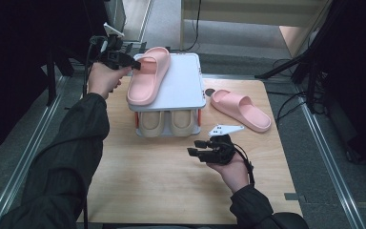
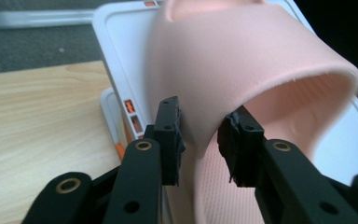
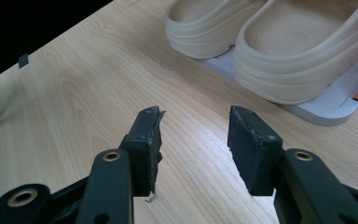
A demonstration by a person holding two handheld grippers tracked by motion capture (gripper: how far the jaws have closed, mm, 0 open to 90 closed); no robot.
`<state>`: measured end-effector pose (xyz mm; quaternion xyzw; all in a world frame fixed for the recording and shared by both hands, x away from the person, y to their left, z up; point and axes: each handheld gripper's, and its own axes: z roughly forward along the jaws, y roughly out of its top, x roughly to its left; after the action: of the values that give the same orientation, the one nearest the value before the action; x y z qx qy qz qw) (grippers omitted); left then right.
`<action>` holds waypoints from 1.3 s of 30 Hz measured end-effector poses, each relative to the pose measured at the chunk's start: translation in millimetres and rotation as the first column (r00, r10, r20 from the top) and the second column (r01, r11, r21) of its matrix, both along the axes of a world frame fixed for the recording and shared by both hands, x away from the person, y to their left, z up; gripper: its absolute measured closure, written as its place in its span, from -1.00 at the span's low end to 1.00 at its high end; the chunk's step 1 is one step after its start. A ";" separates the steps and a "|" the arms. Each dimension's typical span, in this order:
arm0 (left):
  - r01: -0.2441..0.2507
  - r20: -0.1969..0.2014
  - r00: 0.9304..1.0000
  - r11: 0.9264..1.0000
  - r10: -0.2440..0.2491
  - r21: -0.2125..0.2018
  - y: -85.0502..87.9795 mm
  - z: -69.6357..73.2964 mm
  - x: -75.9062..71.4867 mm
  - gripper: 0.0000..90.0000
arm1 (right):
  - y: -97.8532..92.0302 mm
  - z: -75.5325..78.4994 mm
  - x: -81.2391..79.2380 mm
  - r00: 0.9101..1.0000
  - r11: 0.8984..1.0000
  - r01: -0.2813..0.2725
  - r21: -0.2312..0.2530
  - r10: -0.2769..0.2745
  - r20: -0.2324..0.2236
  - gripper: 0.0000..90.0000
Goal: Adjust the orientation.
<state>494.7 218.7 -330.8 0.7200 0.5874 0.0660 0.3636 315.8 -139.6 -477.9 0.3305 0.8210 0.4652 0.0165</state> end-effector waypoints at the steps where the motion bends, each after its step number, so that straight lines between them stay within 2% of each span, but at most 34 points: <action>1: 0.008 0.003 1.000 1.000 -0.008 0.015 -1.4 0.5 -1.1 0.51 | 0.0 -0.1 0.2 1.000 1.000 -0.001 0.000 0.001 0.004 0.22; 4: 0.016 0.006 1.000 1.000 -0.016 0.010 -2.1 1.0 -2.5 0.50 | -0.3 0.3 0.2 1.000 1.000 0.000 0.001 0.000 0.005 0.22; 9: 0.030 0.041 0.999 0.999 -0.031 0.038 -4.0 2.9 -6.1 0.41 | -2.8 2.5 0.6 1.000 1.000 0.005 0.009 -0.005 0.019 0.23; 14: 0.038 0.055 0.998 0.998 -0.040 0.040 3.6 10.2 -11.5 0.33 | -10.8 10.4 1.7 0.999 0.999 0.018 0.028 -0.019 0.049 0.25; 17: 0.041 0.070 0.997 0.998 -0.045 0.057 10.3 13.9 -18.6 0.31 | -17.5 13.5 4.8 0.998 0.999 0.031 0.025 -0.033 0.056 0.26; 20: 0.040 0.082 0.996 0.998 -0.044 0.048 20.4 14.9 -27.0 0.28 | -26.5 16.7 9.2 0.997 0.999 0.046 0.025 -0.047 0.064 0.31; 23: 0.054 0.090 0.994 0.998 -0.056 0.014 29.6 13.1 -34.5 0.24 | -33.5 19.2 11.8 0.998 0.998 0.049 0.034 -0.050 0.047 0.43; 25: 0.057 0.100 0.993 0.998 -0.058 0.015 33.6 11.9 -38.9 0.22 | -36.9 21.1 12.7 0.997 0.999 0.042 0.034 -0.044 0.057 0.48; 27: 0.062 0.108 0.992 0.998 -0.062 0.010 37.9 8.4 -44.9 0.21 | -39.3 21.7 14.4 0.998 0.999 0.041 0.022 -0.042 0.055 0.55; 31: 0.070 0.105 0.992 0.997 -0.073 0.029 46.0 -0.4 -56.6 0.13 | -45.7 20.0 21.1 0.996 0.998 0.064 0.012 -0.064 0.055 0.73; 35: 0.064 0.118 0.991 0.998 -0.064 -0.001 55.7 -12.6 -71.1 0.11 | -54.4 18.6 30.2 0.995 0.995 0.095 0.025 -0.096 0.017 0.97; 39: 0.060 0.096 0.994 0.998 -0.060 0.004 62.1 -30.9 -81.8 0.09 | -64.9 17.8 41.1 0.993 0.993 0.120 0.005 -0.120 0.023 1.00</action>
<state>412.8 280.8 -361.7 0.7335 0.5473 0.0898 0.3929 356.9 -204.5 -460.1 0.3738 0.7987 0.4685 0.0534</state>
